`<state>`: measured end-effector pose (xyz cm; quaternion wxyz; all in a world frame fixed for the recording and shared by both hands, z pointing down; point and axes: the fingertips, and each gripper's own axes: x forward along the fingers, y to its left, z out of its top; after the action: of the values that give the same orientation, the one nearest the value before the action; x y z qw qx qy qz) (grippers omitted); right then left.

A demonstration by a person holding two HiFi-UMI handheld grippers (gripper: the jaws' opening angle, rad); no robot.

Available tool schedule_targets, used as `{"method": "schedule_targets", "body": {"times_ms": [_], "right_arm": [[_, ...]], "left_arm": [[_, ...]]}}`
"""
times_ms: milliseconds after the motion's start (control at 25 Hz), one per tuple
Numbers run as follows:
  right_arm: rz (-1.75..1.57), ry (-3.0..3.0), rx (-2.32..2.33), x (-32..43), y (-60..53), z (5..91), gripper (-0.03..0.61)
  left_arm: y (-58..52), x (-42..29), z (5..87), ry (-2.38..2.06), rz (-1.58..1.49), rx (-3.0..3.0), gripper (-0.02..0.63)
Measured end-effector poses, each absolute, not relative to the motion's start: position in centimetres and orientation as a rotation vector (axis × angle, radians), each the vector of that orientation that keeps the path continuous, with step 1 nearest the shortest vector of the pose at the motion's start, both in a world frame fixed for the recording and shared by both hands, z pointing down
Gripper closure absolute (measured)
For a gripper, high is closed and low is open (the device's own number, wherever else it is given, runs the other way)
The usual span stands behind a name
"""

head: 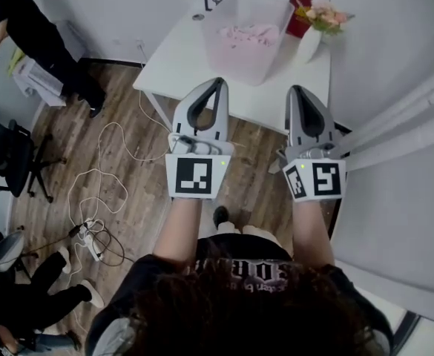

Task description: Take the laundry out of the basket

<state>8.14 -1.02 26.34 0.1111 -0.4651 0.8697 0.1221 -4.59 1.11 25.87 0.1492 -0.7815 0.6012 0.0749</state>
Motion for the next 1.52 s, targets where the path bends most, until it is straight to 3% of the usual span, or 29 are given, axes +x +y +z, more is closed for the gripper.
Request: {"method": "schedule_targets", "body": {"times_ms": [400, 1520], "right_arm": [[0.373, 2.513, -1.457, 5.9, -7.5, 26.0, 0.549], [0.363, 2.532, -1.410, 9.4, -30.3, 25.4, 0.549]], "left_arm": [[-6.2, -6.9, 25.7, 1.643, 0.201, -2.319, 0.617], [-29.7, -2.3, 24.2, 1.635, 0.179, -2.317, 0.618]]}}
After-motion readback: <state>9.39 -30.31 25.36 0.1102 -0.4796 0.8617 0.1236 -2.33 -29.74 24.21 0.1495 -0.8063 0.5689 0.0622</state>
